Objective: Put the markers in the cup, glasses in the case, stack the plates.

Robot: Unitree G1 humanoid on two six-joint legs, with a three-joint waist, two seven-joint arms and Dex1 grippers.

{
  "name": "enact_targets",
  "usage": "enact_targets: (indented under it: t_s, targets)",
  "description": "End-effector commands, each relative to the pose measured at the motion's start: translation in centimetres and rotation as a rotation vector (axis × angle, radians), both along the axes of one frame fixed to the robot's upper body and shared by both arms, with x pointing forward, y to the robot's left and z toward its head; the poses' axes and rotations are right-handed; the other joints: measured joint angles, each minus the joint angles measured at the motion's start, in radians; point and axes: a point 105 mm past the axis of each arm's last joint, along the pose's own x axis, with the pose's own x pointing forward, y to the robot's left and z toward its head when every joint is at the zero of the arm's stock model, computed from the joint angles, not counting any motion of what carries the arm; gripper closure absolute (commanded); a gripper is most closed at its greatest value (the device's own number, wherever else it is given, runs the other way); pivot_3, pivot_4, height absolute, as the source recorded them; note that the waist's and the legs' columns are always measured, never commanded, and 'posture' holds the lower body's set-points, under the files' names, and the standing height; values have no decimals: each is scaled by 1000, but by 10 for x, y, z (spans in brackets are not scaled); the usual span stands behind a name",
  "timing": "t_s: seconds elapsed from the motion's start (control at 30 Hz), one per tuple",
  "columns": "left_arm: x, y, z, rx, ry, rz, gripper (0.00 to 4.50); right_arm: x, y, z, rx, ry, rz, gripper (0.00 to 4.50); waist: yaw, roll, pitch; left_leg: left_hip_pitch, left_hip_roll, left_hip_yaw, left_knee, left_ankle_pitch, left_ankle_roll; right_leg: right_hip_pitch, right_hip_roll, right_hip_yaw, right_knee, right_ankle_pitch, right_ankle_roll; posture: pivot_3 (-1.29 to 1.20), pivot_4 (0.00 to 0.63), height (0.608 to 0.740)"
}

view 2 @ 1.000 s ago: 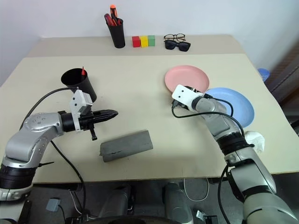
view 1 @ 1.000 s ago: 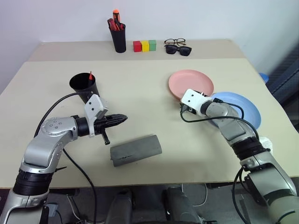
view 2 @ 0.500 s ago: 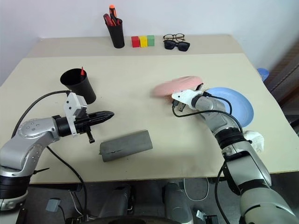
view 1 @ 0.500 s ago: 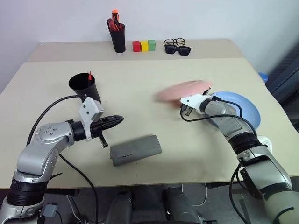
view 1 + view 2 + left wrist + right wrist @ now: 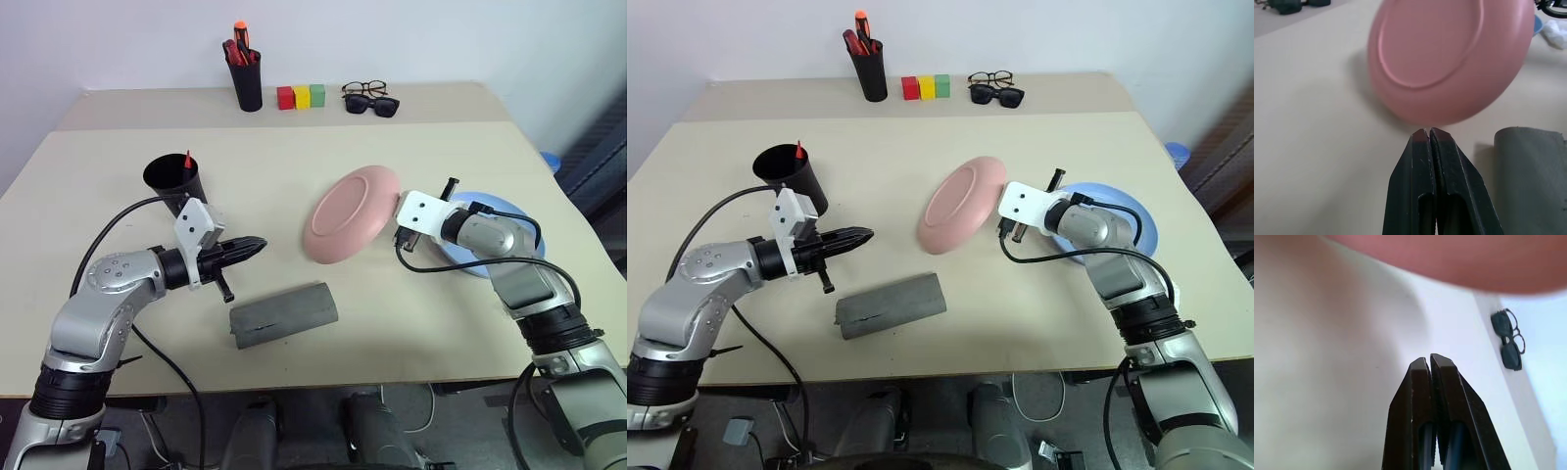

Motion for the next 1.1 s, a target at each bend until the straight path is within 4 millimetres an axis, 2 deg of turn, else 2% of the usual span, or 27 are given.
enact_targets:
  t_s: [0.03,0.2,0.33,0.5,0.67,0.83,0.97,1.1]
  targets:
    - [0,0,8,-3,-38,-2,4500,-2,7,25,31,-66,27,4430,1,0,0,0,0,0,0,0,0,0,0,0,0,0,0,0,150,740]
    - [-4,3,7,-3,-35,11,4500,-2,19,34,49,-86,69,4430,2,0,0,0,0,0,0,0,0,0,0,0,0,0,0,0,150,740]
    - [-3,12,8,-5,-36,57,4500,-9,47,60,110,-134,168,4430,-1,0,0,0,0,0,0,0,0,0,0,0,0,0,0,0,150,740]
    - [0,26,13,-32,-37,119,4500,-6,85,77,142,-173,249,4430,-1,0,0,0,0,0,0,0,0,-1,0,0,1,0,0,0,150,740]
    - [-3,28,12,-18,-38,124,4500,5,103,69,111,-163,298,4430,5,0,0,0,-1,0,0,0,0,0,-1,0,0,0,0,0,150,740]
    - [-9,29,10,-21,-37,145,4500,-4,118,63,128,-126,387,4430,1,0,0,0,-1,0,0,0,0,-1,-2,0,0,0,0,0,150,740]
    - [-12,38,10,-34,-31,195,4500,-12,118,51,123,-81,404,4430,0,0,0,0,0,-1,-1,0,0,-1,-1,0,0,0,0,0,150,740]
    - [-14,54,10,-22,-24,247,4500,-30,110,36,121,23,440,4430,3,0,0,0,0,0,-1,0,0,-1,-1,0,0,0,0,0,150,740]
